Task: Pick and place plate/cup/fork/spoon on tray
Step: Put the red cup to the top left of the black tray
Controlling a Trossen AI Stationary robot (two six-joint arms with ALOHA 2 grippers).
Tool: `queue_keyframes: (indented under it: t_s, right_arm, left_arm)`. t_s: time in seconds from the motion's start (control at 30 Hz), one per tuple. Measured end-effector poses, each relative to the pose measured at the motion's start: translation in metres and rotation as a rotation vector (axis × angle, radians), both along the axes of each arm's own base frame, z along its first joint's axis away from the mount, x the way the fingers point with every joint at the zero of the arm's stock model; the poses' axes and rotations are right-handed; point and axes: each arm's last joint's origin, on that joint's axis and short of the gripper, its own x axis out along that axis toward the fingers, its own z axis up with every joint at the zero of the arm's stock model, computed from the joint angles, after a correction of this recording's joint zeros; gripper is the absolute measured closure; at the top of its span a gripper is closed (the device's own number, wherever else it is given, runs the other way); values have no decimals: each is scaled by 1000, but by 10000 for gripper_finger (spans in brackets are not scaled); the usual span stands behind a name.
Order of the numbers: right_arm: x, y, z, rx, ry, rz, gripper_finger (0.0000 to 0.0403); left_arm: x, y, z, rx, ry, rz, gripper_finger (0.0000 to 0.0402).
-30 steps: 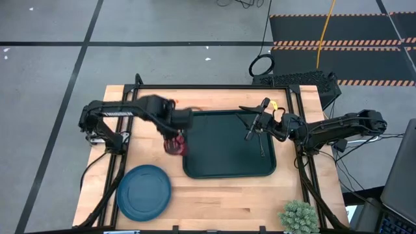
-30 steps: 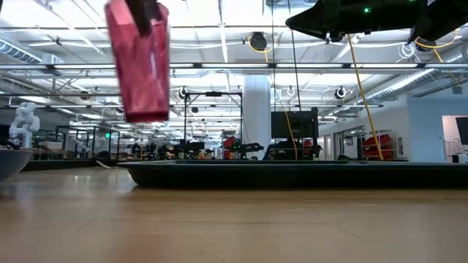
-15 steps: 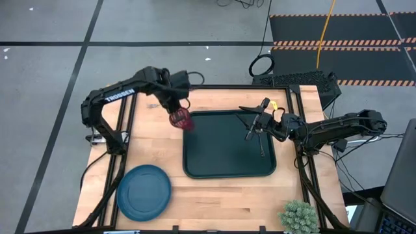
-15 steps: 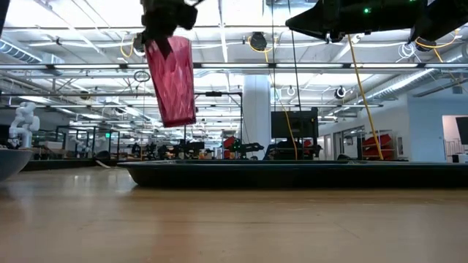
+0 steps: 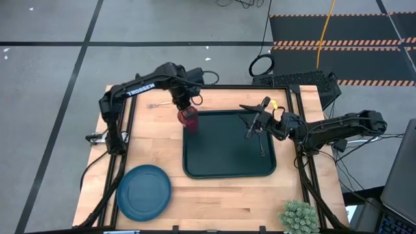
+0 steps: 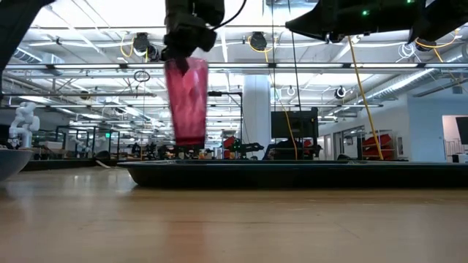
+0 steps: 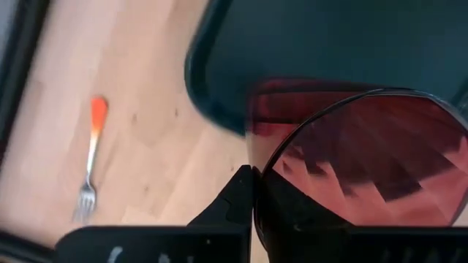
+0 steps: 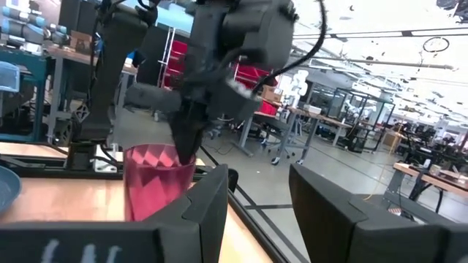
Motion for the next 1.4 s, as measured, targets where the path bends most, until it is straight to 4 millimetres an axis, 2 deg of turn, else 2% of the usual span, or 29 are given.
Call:
queue_keyframes:
  t_s: [0.13, 0.4, 0.8, 1.07, 1.4]
  right_arm:
    - [0, -2, 0, 1, 0, -8, 261]
    - [0, -2, -3, -5, 35, -9, 261]
    - [0, -2, -5, -17, 65, -36, 261]
    - [0, -2, -5, -1, 58, -33, 261]
    - [0, -2, -5, 1, 57, -33, 261]
  left_arm:
    - [14, 6, 7, 20, -19, -16, 394]
    - [31, 15, -13, 14, 34, -57, 392]
    - [24, 31, -16, 39, 54, -31, 391]
    - [24, 31, -31, 12, 110, -49, 385]
    - [25, 32, -32, 24, 96, -51, 391]
